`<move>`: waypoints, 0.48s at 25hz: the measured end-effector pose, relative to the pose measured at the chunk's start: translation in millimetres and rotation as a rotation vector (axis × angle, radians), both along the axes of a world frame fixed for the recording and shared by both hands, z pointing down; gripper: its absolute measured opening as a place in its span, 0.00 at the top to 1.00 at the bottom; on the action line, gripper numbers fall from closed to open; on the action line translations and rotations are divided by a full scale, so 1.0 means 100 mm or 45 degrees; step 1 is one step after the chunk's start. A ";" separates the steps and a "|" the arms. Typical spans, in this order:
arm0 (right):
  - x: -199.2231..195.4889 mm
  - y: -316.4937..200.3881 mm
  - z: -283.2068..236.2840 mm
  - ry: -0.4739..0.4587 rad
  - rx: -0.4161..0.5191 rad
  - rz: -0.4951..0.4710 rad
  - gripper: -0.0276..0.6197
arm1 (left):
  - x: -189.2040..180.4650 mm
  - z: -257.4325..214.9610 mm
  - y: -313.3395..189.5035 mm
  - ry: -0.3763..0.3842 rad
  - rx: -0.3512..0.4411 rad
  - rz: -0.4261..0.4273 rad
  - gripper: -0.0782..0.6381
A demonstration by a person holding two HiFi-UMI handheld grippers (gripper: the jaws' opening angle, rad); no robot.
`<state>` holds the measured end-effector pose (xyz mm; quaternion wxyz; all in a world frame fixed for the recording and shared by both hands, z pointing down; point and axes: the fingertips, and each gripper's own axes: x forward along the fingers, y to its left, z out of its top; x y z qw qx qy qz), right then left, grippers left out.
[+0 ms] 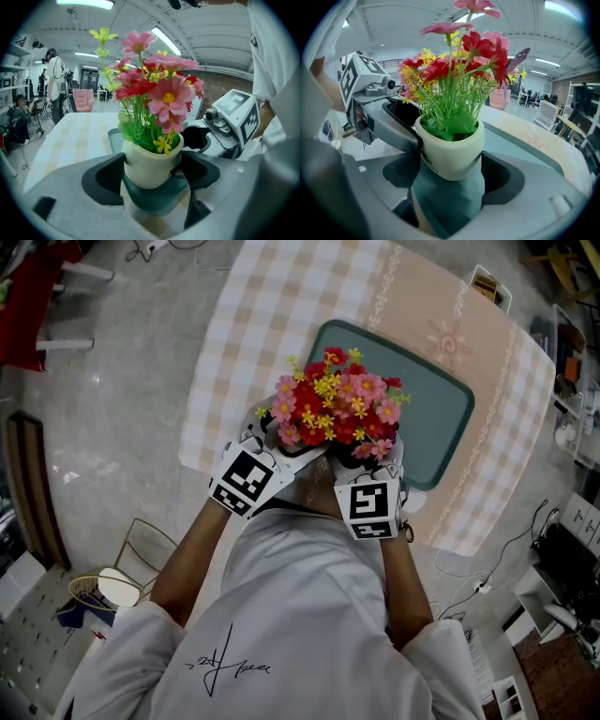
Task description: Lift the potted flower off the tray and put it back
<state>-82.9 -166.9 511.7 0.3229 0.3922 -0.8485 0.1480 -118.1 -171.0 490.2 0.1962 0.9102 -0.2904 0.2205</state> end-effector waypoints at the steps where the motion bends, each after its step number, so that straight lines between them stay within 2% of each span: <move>1: 0.00 0.00 0.00 0.006 0.000 -0.001 0.33 | 0.00 0.00 0.00 0.001 0.000 -0.004 0.37; 4: 0.00 0.02 0.01 0.017 0.000 -0.001 0.33 | 0.00 0.00 0.02 0.006 0.001 -0.015 0.37; 10: -0.01 0.06 -0.04 -0.033 -0.020 0.030 0.33 | -0.04 -0.05 0.04 0.056 0.026 -0.081 0.37; 12: 0.02 0.08 -0.06 -0.039 -0.009 0.038 0.38 | -0.06 -0.06 0.06 0.057 0.030 -0.097 0.37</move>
